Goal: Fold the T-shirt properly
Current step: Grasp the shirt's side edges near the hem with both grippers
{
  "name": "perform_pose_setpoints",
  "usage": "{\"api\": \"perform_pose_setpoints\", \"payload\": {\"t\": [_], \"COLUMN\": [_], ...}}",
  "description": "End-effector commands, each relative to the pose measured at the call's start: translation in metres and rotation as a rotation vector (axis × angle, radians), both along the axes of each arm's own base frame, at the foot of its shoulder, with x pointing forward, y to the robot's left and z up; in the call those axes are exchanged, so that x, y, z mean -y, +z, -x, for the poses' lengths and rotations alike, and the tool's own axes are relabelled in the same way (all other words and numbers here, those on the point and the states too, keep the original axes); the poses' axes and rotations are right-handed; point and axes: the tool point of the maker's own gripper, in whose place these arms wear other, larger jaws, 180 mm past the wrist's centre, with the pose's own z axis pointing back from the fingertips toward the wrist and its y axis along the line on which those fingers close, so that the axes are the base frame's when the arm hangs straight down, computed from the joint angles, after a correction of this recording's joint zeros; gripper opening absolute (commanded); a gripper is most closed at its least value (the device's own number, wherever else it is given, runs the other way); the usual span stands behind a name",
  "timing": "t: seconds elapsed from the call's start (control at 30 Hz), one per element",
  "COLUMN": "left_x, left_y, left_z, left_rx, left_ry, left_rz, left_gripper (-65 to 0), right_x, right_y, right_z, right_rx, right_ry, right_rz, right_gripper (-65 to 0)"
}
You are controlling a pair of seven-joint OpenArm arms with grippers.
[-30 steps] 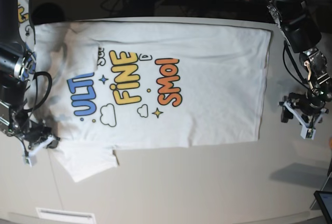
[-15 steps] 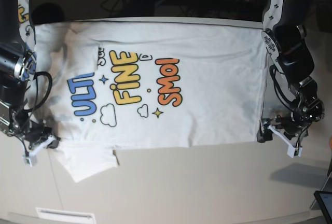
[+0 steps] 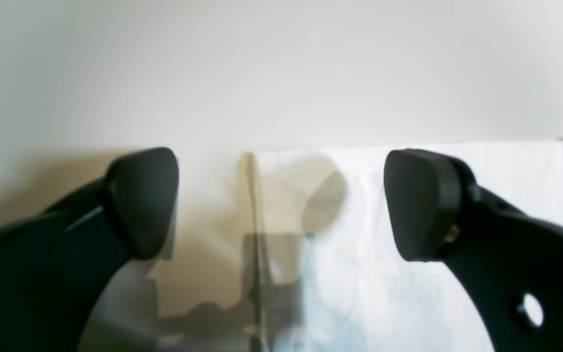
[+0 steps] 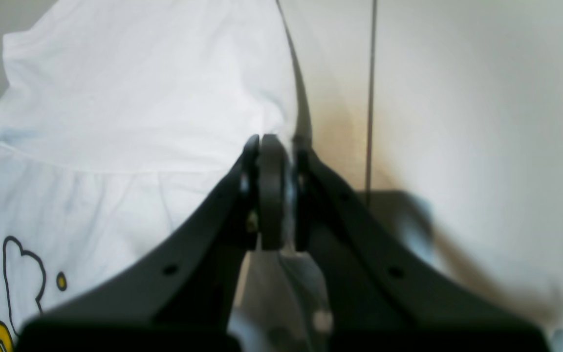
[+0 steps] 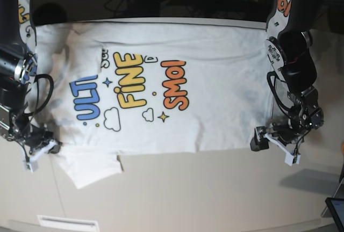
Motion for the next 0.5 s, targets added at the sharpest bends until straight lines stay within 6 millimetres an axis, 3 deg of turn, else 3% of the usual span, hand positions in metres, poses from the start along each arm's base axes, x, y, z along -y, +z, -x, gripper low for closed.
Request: {"api": "perform_pose_setpoints", "payload": {"t": [0.0, 0.23, 0.47], "left_x": [0.005, 0.029, 0.035], "left_y": [0.008, -0.001, 0.0], "left_z": [-0.008, -0.009, -0.011], "left_rx": [0.01, 0.002, 0.005], "left_ry": [-0.014, -0.039, -0.045], "left_rz": [0.0, 0.031, 0.04], "left_gripper": [0.0, 0.0, 0.0], "right_x": [0.01, 0.008, 0.01], "right_y": [0.022, 0.022, 0.017], "right_z": [-0.015, -0.016, -0.011], "right_rx": [0.058, 0.058, 0.047], "right_ry": [-0.011, -0.009, -0.011], "right_rz": [0.011, 0.009, 0.011], "right_gripper": [-64.9, -64.9, -64.9]}}
